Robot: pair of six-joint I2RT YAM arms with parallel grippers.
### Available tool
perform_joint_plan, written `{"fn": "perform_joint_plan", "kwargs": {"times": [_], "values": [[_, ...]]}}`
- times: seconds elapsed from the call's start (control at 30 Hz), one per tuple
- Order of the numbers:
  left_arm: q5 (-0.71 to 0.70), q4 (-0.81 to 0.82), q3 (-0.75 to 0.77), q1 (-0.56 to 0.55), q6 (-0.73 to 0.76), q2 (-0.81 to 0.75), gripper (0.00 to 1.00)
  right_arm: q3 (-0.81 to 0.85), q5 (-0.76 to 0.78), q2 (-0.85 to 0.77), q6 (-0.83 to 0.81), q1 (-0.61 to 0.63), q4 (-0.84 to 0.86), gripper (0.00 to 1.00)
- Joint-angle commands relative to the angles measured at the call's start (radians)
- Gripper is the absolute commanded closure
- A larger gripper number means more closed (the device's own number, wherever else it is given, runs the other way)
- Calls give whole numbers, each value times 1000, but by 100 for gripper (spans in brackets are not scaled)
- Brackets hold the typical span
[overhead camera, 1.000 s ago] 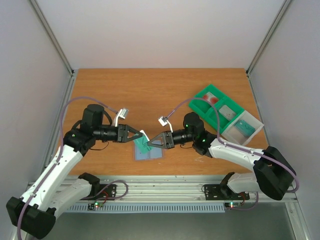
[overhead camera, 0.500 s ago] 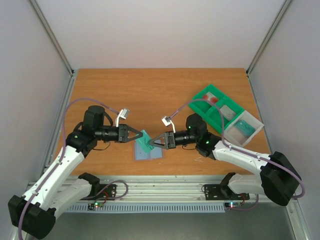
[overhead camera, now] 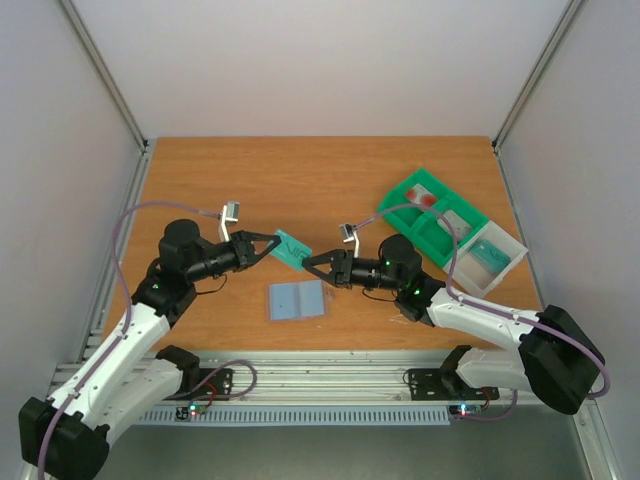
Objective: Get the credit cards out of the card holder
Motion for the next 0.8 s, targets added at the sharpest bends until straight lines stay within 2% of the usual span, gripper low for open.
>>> {"fn": "perform_joint_plan", "kwargs": {"times": [0.0, 0.2, 0.5, 0.77], "values": [[-93, 116, -18, 1, -52, -25, 100, 3, 71, 3, 55, 5, 74, 70], [-113, 134, -46, 0, -66, -34, 99, 10, 84, 23, 66, 6, 105, 79], [-107, 168, -64, 1, -94, -27, 99, 22, 86, 87, 120, 5, 167, 74], [-95, 207, -91, 0, -121, -7, 100, 16, 94, 103, 131, 6, 224, 92]]}}
